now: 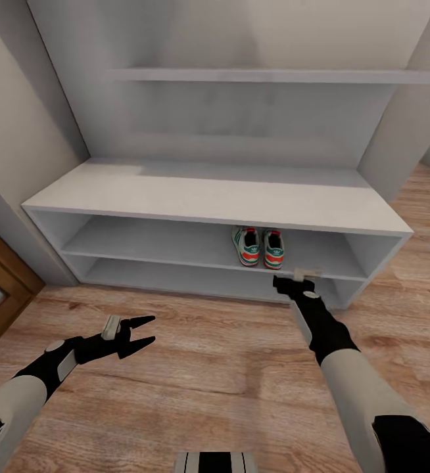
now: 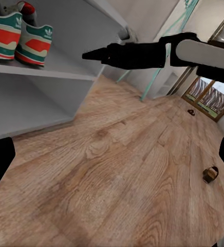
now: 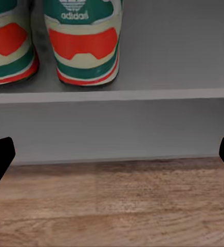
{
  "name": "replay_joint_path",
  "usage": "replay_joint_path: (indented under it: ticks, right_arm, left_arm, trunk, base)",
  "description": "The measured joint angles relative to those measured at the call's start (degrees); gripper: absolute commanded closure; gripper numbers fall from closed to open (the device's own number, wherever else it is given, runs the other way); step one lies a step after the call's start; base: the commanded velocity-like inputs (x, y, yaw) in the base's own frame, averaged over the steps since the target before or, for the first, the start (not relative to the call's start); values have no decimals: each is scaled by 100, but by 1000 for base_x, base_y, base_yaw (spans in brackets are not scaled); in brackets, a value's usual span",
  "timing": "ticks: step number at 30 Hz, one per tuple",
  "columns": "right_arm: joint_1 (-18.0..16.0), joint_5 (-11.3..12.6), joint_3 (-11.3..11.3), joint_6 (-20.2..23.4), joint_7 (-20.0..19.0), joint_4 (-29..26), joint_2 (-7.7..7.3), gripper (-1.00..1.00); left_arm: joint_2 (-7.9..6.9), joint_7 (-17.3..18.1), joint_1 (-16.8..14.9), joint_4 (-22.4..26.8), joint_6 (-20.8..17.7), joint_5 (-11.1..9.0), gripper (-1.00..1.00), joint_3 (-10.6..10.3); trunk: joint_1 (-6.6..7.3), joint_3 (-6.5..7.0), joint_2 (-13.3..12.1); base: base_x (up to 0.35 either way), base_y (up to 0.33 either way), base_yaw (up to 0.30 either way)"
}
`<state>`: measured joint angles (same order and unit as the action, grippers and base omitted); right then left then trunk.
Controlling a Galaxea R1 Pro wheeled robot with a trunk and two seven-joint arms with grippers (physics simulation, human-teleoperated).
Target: Pick up the two gym shoes and the two sandals from the corridor floor and place them onto the hallstand (shoe rack) in the corridor, making sure they are on the rack and not on the floor. Arrange them so the two gym shoes are next to each other and the two sandals are next to each other.
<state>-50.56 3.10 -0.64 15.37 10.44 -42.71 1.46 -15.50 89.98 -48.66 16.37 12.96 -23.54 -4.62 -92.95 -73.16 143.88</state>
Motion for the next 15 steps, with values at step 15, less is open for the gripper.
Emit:
replay_joint_path:
  ticks: [15]
  right_arm:
    - [177, -1, -4, -1279, 17, 1731, 0, -100]
  left_arm:
    - [-24, 0, -1, -10, 0, -6, -100, 0]
  trunk:
    - [0, 0, 0]
  base:
    - [0, 0, -27]
